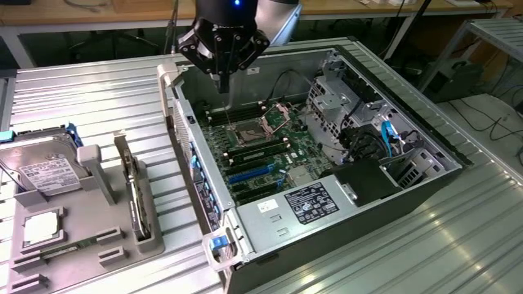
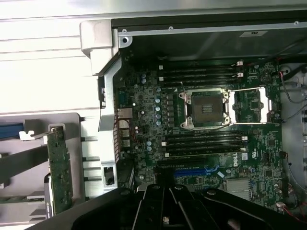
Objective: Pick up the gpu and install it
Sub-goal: 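Reach for the gpu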
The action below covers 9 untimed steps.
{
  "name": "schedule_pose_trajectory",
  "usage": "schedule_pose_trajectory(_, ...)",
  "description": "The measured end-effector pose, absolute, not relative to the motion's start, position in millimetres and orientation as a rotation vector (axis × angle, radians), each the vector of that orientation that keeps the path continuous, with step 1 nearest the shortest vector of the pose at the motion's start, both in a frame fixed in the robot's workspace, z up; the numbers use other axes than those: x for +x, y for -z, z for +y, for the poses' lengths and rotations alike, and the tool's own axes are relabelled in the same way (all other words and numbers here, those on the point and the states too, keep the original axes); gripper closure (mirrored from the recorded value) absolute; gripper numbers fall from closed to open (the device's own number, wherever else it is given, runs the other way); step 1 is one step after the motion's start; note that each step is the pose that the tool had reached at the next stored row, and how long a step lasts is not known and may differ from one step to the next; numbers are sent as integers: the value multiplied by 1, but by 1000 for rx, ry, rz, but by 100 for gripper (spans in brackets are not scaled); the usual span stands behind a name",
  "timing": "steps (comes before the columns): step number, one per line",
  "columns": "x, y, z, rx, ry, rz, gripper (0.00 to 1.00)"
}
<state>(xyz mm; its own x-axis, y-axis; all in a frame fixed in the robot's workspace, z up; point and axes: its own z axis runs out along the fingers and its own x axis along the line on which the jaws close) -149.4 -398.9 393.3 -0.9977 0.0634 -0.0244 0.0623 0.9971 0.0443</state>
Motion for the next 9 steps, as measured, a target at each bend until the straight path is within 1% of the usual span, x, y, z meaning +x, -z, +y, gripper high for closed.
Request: schedule_pose_trajectory(9, -160, -393, -399, 98, -68, 3114, 89)
